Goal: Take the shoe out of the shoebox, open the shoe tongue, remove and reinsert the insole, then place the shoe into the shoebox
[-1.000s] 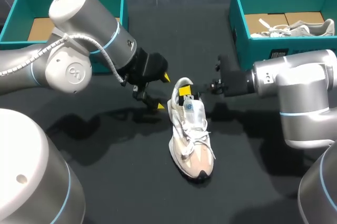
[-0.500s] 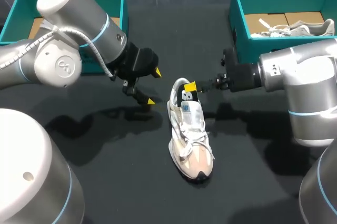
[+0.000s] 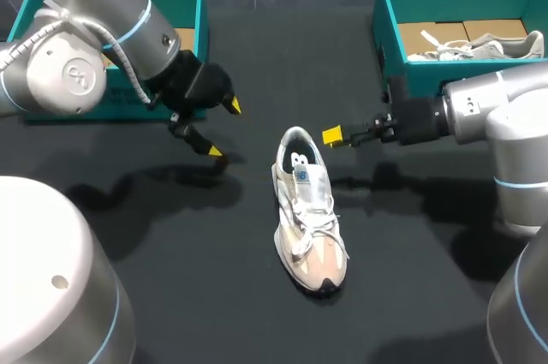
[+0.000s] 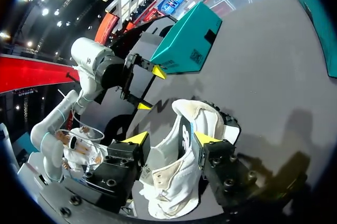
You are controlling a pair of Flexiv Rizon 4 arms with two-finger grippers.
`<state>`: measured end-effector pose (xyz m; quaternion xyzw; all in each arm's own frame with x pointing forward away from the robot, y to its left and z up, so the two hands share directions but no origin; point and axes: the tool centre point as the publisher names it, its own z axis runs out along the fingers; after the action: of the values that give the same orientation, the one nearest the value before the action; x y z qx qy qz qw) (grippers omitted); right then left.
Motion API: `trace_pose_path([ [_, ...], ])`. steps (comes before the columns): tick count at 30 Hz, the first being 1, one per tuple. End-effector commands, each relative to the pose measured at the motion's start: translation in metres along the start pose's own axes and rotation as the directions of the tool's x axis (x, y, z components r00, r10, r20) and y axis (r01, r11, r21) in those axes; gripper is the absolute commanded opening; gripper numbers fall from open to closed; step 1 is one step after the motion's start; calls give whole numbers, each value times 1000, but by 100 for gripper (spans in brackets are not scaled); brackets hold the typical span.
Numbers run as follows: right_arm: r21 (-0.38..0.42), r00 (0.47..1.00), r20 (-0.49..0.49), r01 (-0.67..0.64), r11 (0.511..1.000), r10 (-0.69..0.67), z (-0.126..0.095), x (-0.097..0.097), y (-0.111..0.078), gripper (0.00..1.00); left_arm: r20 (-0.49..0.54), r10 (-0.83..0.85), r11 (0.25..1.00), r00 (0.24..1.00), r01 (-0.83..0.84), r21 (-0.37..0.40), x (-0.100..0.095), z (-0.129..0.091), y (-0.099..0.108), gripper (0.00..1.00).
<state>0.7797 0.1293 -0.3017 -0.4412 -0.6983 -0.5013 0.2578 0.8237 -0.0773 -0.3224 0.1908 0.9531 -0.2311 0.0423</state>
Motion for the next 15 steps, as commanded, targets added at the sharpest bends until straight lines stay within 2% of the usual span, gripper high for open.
trace_pose_path([
  [1, 28, 999, 36, -26, 999, 25, -18, 6, 2, 50, -17, 29, 1000, 999, -29, -5, 0, -21, 14, 100],
  [9, 44, 990, 106, -97, 994, 92, -52, 12, 5, 50, -29, 55, 998, 998, -55, -32, -5, -50, 44, 100],
  [15, 70, 973, 169, -169, 983, 156, -75, 13, 9, 53, -35, 79, 997, 996, -80, -20, -9, -79, 65, 100],
])
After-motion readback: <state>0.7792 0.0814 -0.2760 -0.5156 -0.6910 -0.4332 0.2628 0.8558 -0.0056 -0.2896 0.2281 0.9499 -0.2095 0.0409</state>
